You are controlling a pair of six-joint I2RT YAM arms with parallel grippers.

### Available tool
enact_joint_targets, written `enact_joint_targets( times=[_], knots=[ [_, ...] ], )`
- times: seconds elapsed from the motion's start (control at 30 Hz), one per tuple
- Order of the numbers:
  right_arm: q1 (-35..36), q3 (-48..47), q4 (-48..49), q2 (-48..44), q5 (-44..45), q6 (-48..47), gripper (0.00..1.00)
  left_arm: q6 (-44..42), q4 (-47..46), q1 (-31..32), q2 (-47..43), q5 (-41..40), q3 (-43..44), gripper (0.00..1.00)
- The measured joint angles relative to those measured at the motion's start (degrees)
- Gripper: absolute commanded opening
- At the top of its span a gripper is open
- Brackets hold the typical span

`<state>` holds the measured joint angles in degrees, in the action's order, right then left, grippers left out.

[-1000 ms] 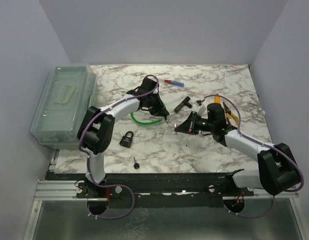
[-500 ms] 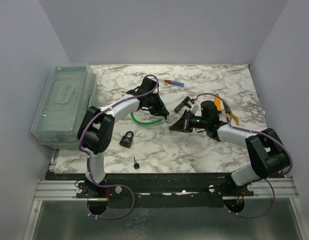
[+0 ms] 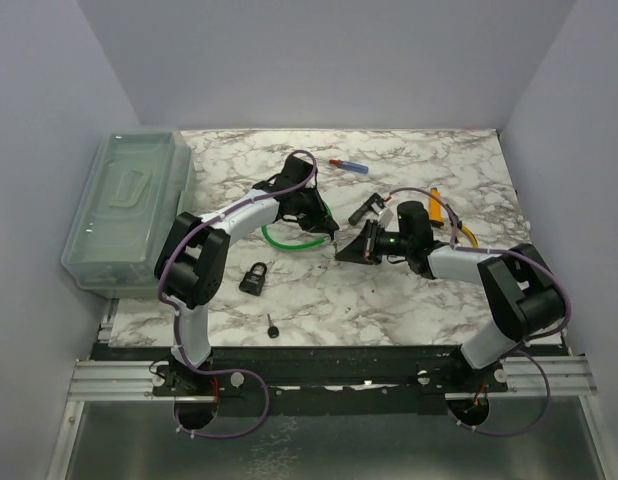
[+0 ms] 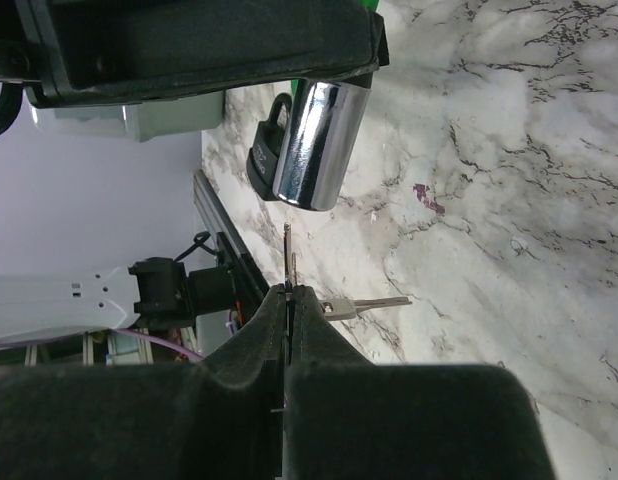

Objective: Unlock with the key

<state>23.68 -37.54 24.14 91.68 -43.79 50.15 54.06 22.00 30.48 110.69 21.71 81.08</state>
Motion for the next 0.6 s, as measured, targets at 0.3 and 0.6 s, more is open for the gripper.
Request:
enact_joint_targets(
  times=[0.3, 0.6],
  knots=[
    [0.0, -0.8, 0.6, 1.6, -0.4, 0.0, 0.0, 0.0, -0.1, 0.0, 0.0, 0.0, 0.0, 0.0],
    [0.0, -0.8, 1.4, 2.4, -0.4, 0.0, 0.0, 0.0, -0.1, 0.0, 0.0, 0.0, -0.2, 0.0]
  ],
)
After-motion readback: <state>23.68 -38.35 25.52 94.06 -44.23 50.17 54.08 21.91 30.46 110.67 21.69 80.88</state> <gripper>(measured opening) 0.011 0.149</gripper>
